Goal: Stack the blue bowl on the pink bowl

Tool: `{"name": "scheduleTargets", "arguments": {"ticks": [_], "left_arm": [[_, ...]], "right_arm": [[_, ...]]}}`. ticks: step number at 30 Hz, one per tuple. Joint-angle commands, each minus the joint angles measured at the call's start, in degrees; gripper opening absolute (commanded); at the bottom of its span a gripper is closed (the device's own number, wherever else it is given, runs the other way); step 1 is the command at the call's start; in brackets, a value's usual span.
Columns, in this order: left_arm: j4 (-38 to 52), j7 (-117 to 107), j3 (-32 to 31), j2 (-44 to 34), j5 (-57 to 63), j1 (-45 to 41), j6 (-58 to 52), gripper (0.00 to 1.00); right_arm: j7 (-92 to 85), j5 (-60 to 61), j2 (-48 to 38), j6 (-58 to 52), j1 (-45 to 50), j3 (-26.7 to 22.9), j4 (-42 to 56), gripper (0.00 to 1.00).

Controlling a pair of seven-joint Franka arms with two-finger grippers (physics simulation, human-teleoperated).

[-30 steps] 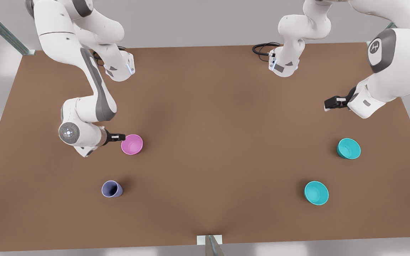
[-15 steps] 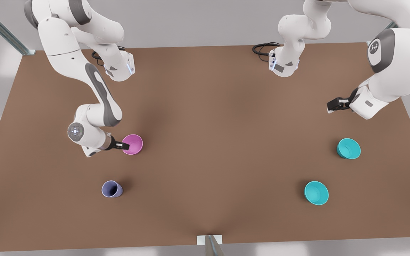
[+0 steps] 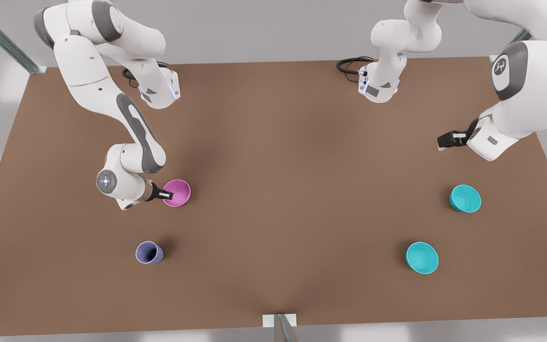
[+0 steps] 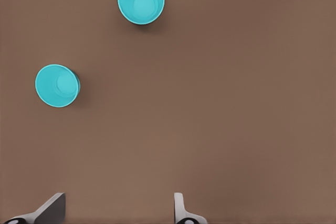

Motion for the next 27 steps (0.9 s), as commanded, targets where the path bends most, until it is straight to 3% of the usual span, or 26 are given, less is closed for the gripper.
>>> {"name": "scheduleTargets", "arguments": {"ticks": [1, 12, 16, 21, 22, 27], "left_arm": [[-0.1, 0.0, 0.0, 0.0, 0.0, 0.0, -0.1, 1.00], [-0.1, 0.0, 0.0, 0.0, 0.0, 0.0, -0.2, 1.00], [-0.1, 0.0, 0.0, 0.0, 0.0, 0.0, -0.3, 1.00], [-0.2, 0.0, 0.0, 0.0, 0.0, 0.0, -0.4, 1.00], [-0.2, 0.0, 0.0, 0.0, 0.0, 0.0, -0.5, 1.00], [-0.2, 0.0, 0.0, 0.0, 0.0, 0.0, -0.6, 1.00]], "right_arm": [[2.8, -1.9, 0.4, -1.9, 0.0, 0.0, 0.4, 0.22], [3.6, -1.9, -0.5, -8.5, 0.2, 0.2, 4.5, 0.21], [4.1, 0.7, -1.4, -8.4, 4.2, 3.7, 8.8, 0.21], [15.5, 6.9, 3.1, -7.2, 15.0, 3.7, 23.6, 0.21], [18.4, 6.9, 7.5, -7.0, 16.5, 3.7, 30.7, 0.21], [29.6, 6.6, 23.3, 0.2, 24.5, 3.6, 46.5, 0.21]]}}
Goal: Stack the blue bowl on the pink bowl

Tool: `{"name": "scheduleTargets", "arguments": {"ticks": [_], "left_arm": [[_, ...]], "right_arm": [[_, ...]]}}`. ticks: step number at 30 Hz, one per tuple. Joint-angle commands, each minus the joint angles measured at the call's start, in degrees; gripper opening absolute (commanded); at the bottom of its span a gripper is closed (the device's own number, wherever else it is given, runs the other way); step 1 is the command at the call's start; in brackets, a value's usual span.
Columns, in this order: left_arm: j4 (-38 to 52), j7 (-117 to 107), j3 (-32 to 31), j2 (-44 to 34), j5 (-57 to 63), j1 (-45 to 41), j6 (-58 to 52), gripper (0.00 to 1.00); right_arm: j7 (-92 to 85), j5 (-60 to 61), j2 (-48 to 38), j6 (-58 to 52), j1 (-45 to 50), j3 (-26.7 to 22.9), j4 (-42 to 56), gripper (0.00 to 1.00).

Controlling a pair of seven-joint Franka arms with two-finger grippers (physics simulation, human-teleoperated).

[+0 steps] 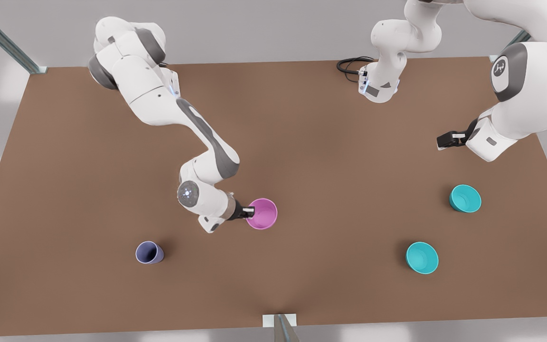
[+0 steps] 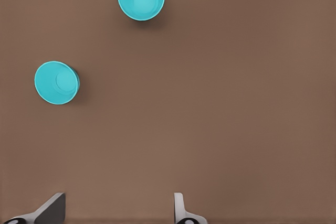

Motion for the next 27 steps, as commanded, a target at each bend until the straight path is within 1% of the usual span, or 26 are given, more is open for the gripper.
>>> {"name": "scheduleTargets", "arguments": {"ticks": [1, 5, 13, 17, 18, 19, 20, 21, 23, 24, 25, 27], "left_arm": [[0.0, 0.0, 0.0, -0.1, 0.0, 0.0, -0.3, 1.00], [0.0, 0.0, 0.0, 0.0, 0.0, 0.0, -0.3, 1.00], [0.0, 0.0, 0.0, 0.2, 0.0, 0.1, -0.3, 1.00], [0.0, -0.1, 0.0, 0.4, 0.0, 0.1, -0.2, 1.00], [0.0, -0.1, 0.0, 0.4, 0.0, 0.1, -0.2, 1.00], [0.0, -0.1, 0.0, 0.4, 0.0, 0.1, -0.2, 1.00], [0.0, -0.1, 0.0, 0.4, 0.0, 0.1, -0.2, 1.00], [0.1, -0.1, 0.0, 0.4, 0.0, 0.1, -0.2, 1.00], [0.1, 0.0, 0.0, 0.4, 0.0, 0.1, -0.3, 1.00], [0.2, 0.0, 0.0, 0.4, 0.1, 0.2, -0.1, 1.00], [0.4, 0.0, 0.1, 0.9, 0.3, 0.2, 0.2, 1.00], [0.5, 0.1, 0.0, 1.2, 0.1, 0.2, 0.5, 1.00]], "right_arm": [[23.1, -0.2, 3.8, 3.6, 2.3, 0.0, 5.2, 0.21], [28.3, -0.2, 8.5, 3.7, 6.1, -0.5, 12.0, 0.21], [29.0, -0.3, 13.8, 3.8, 8.1, -1.1, 13.3, 0.21], [29.1, -0.3, 14.6, 3.8, 8.3, -1.1, 13.6, 0.21], [28.8, -0.4, 14.6, 3.8, 8.3, -1.1, 13.3, 0.47], [28.7, -0.9, 14.8, 4.3, 9.1, -1.5, 13.1, 1.00], [28.9, -5.5, 14.8, 5.2, 9.2, -1.5, 12.9, 1.00], [29.1, -7.5, 14.7, 5.1, 9.2, -1.5, 12.8, 1.00], [29.3, -7.1, 14.0, 4.7, 9.1, -1.4, 12.9, 1.00], [29.4, -6.8, 12.1, 4.3, 8.7, -1.3, 12.9, 1.00], [29.3, -6.4, 8.0, 2.7, 7.7, -1.4, 12.4, 1.00], [29.1, -6.6, 1.9, -5.3, 3.6, -1.5, 11.0, 1.00]]}}
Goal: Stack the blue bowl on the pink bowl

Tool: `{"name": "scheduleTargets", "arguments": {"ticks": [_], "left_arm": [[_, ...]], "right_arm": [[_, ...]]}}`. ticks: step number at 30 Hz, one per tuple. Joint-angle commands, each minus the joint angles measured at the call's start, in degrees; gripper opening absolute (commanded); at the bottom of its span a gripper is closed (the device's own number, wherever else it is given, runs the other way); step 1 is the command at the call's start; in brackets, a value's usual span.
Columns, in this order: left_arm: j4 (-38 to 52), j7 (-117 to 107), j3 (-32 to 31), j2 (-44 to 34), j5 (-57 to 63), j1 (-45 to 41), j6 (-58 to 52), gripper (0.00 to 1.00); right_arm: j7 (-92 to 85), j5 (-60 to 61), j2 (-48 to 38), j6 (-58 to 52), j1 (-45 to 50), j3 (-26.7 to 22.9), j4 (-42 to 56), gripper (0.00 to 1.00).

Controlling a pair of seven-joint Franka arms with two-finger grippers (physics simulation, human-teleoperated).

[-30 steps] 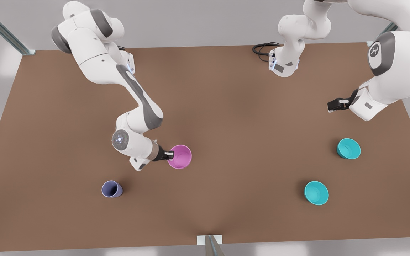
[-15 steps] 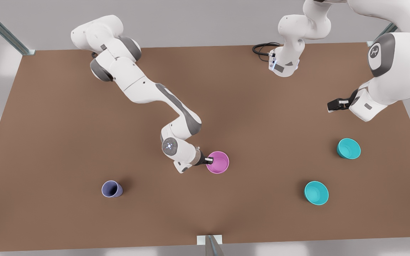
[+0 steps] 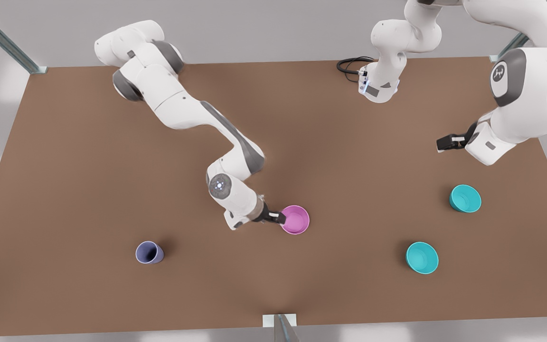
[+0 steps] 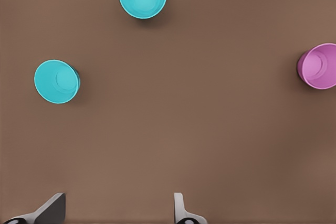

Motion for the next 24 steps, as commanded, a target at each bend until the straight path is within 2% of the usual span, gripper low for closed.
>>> {"name": "scheduleTargets", "arguments": {"ticks": [1, 2, 3, 5, 6, 7, 8, 10, 11, 13, 14, 19, 24], "left_arm": [[0.1, 0.9, 0.0, 0.0, -0.6, 0.1, 0.5, 1.00], [-0.1, 0.9, 0.5, 0.5, -0.4, 0.4, -0.1, 1.00], [0.0, -0.1, 0.7, 0.6, -0.5, 0.3, -0.1, 1.00], [0.2, -1.5, 0.6, 1.9, -2.3, 0.5, -0.4, 1.00], [-0.1, -0.8, 4.0, 3.3, -3.2, 0.9, 2.5, 1.00], [-3.1, 8.2, 6.5, 4.4, -4.7, 4.4, 10.5, 1.00], [-3.5, 18.7, 6.6, 8.8, -6.6, 9.9, 16.8, 1.00], [-3.4, 35.8, 6.7, 15.4, -12.4, 17.9, 23.2, 1.00], [-3.5, 38.4, 7.3, 17.2, -12.8, 19.6, 24.5, 1.00], [-3.5, 42.4, 7.9, 19.9, -13.9, 21.7, 28.1, 1.00], [-3.5, 45.4, 8.0, 21.6, -14.8, 23.3, 29.8, 1.00], [-3.7, 55.1, 8.0, 29.5, -19.3, 27.5, 34.1, 1.00], [-7.0, 55.4, 8.0, 31.8, -20.4, 27.8, 35.3, 1.00]], "right_arm": [[5.5, -0.5, -5.2, -13.9, -4.8, 0.0, -2.0, 1.00], [-1.4, -0.4, -7.5, -27.8, -10.6, 0.2, -1.9, 1.00], [-10.9, -0.5, -8.6, -36.6, -17.4, 0.2, -2.1, 1.00], [-42.0, -4.7, -14.3, -58.6, -36.3, -1.9, -1.4, 1.00], [-56.7, -5.8, -19.6, -59.5, -36.4, -10.1, -1.7, 1.00], [-59.5, -7.7, -24.7, -59.7, -34.2, -14.1, -1.6, 1.00], [-59.4, -8.6, -27.8, -64.1, -31.6, -16.8, -1.4, 1.00], [-59.1, -10.7, -34.1, -64.7, -27.6, -17.3, -2.4, 1.00], [-57.8, -11.2, -38.1, -63.8, -25.9, -17.4, -6.5, 1.00], [-55.8, -11.8, -40.0, -62.6, -25.4, -17.3, -9.4, 1.00], [-55.8, -11.9, -42.6, -59.5, -25.4, -17.4, -13.8, 1.00], [-55.7, -12.5, -42.4, -58.6, -25.5, -17.4, -14.4, 1.00], [-55.8, -12.9, -42.3, -58.5, -25.5, -17.4, -14.7, 1.00]]}}
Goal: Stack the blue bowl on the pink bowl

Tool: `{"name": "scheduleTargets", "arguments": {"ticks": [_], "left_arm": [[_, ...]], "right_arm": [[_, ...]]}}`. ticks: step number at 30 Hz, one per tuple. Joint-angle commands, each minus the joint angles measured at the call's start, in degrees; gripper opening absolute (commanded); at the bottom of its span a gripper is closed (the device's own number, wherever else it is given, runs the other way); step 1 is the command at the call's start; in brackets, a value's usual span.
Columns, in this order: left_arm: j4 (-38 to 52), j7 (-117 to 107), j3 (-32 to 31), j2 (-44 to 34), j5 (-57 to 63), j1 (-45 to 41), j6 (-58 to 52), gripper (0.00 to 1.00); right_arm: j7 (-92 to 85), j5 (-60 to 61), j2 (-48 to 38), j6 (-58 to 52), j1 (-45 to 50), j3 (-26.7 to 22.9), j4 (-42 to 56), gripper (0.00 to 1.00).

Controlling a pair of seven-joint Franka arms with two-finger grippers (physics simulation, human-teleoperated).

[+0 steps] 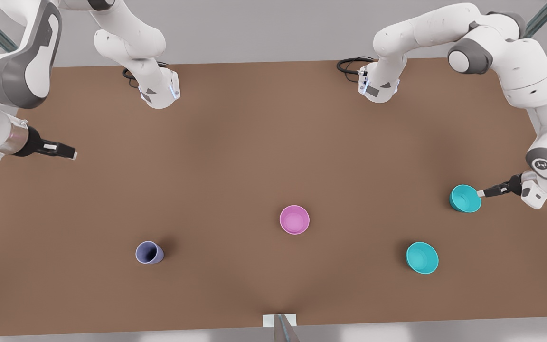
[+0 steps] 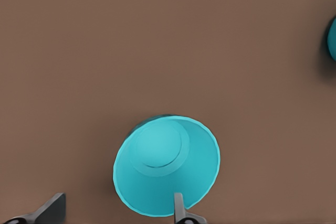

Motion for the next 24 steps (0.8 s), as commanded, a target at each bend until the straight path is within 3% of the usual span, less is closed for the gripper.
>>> {"name": "scheduleTargets", "arguments": {"ticks": [1, 10, 12, 13, 16, 19, 22, 24], "left_arm": [[-0.3, 25.0, 0.0, 1.0, -0.9, 0.1, 4.8, 1.00], [-2.5, 25.0, 0.1, 3.5, -0.9, 0.2, 8.3, 1.00], [-2.5, 25.1, 0.1, 3.6, -0.9, 0.2, 8.4, 0.78], [-2.6, 25.1, 0.1, 3.8, -0.9, 0.2, 8.4, 0.72], [-2.6, 25.0, 0.0, 4.1, -0.9, 0.0, 8.1, 0.57], [-2.6, 25.0, -0.1, 4.4, -0.9, -0.1, 7.7, 0.54], [-2.6, 24.9, -0.1, 4.2, -0.9, -0.2, 7.7, 0.30], [-2.6, 24.8, -0.1, 4.1, -0.9, -0.3, 7.6, 0.21]], "right_arm": [[-17.3, -0.3, 0.0, -0.9, 0.1, 0.0, 0.0, 1.00], [-17.4, -1.7, 0.2, -1.0, -0.2, 0.1, -0.3, 1.00], [-17.5, -1.7, 0.3, -1.4, -0.2, 0.1, -0.3, 1.00], [-17.4, -1.7, 0.3, -1.4, -0.2, 0.1, -0.3, 1.00], [-17.4, -1.7, 0.6, -1.4, -0.2, 0.1, -0.3, 1.00], [-17.3, -1.7, 0.7, -1.5, -0.2, 0.1, -0.3, 1.00], [-17.3, -1.7, 0.8, -1.5, -0.2, 0.1, -0.3, 1.00], [-17.3, -1.7, 1.2, -1.4, -0.3, 0.1, -0.3, 1.00]]}}
